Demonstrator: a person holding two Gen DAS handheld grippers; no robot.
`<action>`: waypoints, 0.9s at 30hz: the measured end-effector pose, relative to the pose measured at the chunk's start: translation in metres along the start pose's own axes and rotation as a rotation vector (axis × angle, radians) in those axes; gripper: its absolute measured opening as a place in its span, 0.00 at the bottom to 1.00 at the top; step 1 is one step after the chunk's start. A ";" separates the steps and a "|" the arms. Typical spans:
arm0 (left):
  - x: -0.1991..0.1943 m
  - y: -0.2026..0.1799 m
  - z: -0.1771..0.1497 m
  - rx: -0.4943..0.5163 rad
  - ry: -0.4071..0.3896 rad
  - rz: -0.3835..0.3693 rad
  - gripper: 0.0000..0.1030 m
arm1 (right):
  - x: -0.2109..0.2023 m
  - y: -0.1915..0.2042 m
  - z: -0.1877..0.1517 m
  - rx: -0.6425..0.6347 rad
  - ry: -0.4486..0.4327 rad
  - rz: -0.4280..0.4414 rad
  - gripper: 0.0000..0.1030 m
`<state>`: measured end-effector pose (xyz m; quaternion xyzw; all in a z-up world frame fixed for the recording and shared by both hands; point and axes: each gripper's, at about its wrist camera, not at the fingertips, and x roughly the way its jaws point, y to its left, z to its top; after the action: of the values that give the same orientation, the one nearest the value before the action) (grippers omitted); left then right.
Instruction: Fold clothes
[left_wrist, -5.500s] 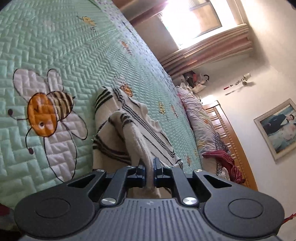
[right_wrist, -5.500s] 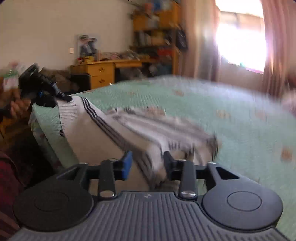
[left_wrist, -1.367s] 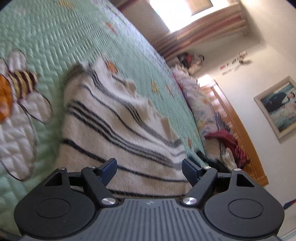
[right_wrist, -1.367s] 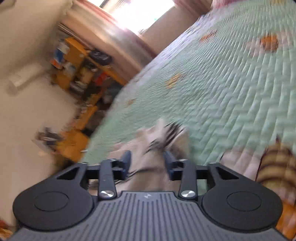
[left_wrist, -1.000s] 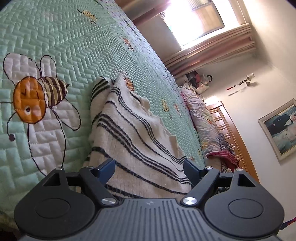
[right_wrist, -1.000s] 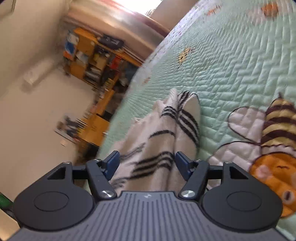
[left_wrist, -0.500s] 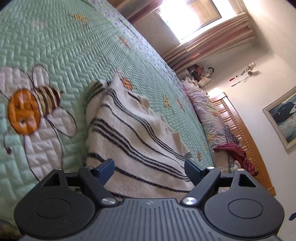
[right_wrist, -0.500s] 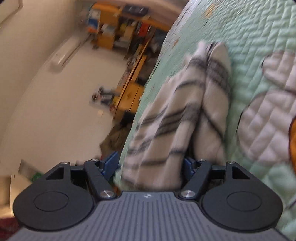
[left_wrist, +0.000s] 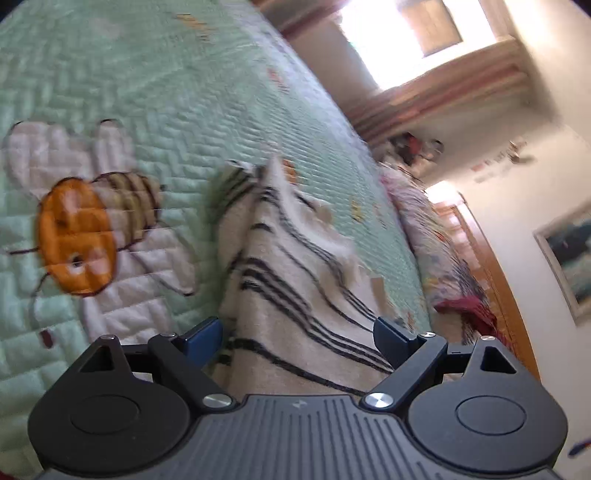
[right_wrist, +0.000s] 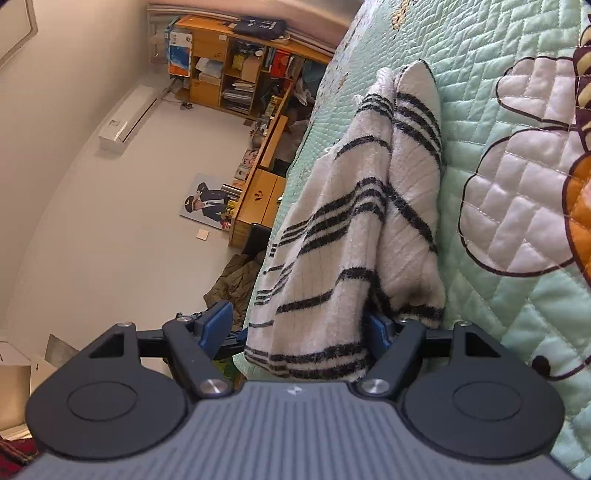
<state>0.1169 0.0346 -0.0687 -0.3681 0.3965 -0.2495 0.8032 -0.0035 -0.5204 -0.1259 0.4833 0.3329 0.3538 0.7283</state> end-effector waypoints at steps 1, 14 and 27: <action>0.002 -0.003 -0.001 0.017 0.016 -0.008 0.87 | 0.000 0.001 -0.001 0.000 -0.003 -0.002 0.73; 0.019 -0.043 -0.010 0.329 0.113 0.024 0.88 | 0.005 0.004 -0.005 -0.038 -0.004 -0.043 0.78; 0.034 -0.010 0.003 0.177 0.223 0.032 0.59 | 0.018 0.017 0.004 -0.119 0.076 -0.064 0.77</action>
<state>0.1377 0.0064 -0.0749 -0.2592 0.4656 -0.3100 0.7874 0.0060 -0.5023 -0.1109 0.4146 0.3537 0.3677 0.7535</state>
